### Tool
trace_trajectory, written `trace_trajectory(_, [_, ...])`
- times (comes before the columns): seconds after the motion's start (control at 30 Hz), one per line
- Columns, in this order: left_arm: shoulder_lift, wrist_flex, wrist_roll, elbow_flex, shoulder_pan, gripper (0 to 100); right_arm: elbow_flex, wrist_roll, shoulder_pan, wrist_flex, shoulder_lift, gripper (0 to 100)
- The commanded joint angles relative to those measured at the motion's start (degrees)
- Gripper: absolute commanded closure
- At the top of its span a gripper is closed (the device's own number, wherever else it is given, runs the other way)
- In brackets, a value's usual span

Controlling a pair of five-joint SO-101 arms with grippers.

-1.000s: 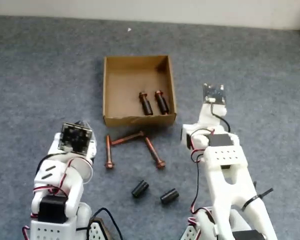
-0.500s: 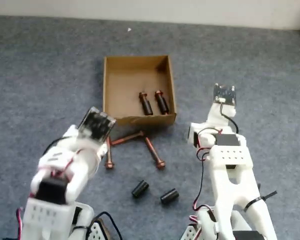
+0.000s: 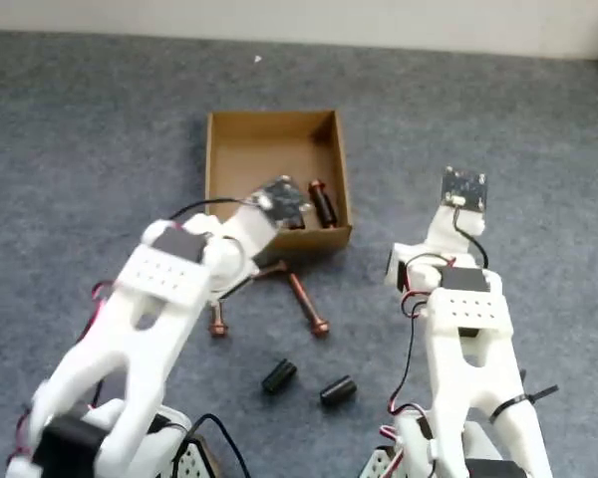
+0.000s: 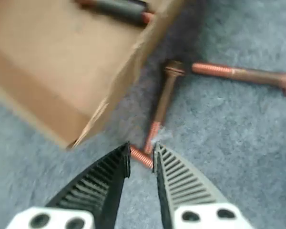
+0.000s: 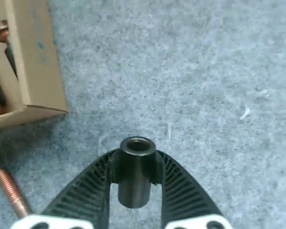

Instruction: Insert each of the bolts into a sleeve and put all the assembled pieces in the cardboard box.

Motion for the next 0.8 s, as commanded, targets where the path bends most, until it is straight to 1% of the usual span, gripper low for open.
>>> trace_trajectory(0.0, [8.0,0.2,-1.5,-7.1,2.7,89,-0.8,-0.6,0.7,-1.6,-2.2,99.3])
trace_trajectory(0.27, [23.5,0.2,-1.5,-19.5,2.9,89,-0.8,-0.6,0.7,-1.6,-2.2,99.3])
trace_trajectory(0.47, [32.5,0.2,-1.5,-25.2,3.0,89,-0.8,-0.5,0.7,-1.6,-2.2,99.3])
trace_trajectory(0.63, [34.9,0.3,-1.5,-26.0,4.4,89,-0.8,-0.4,0.7,-1.6,-2.0,99.3])
trace_trajectory(0.77, [33.6,3.2,-1.4,-26.3,7.1,89,-0.8,-0.4,0.7,-1.6,-1.9,99.3])
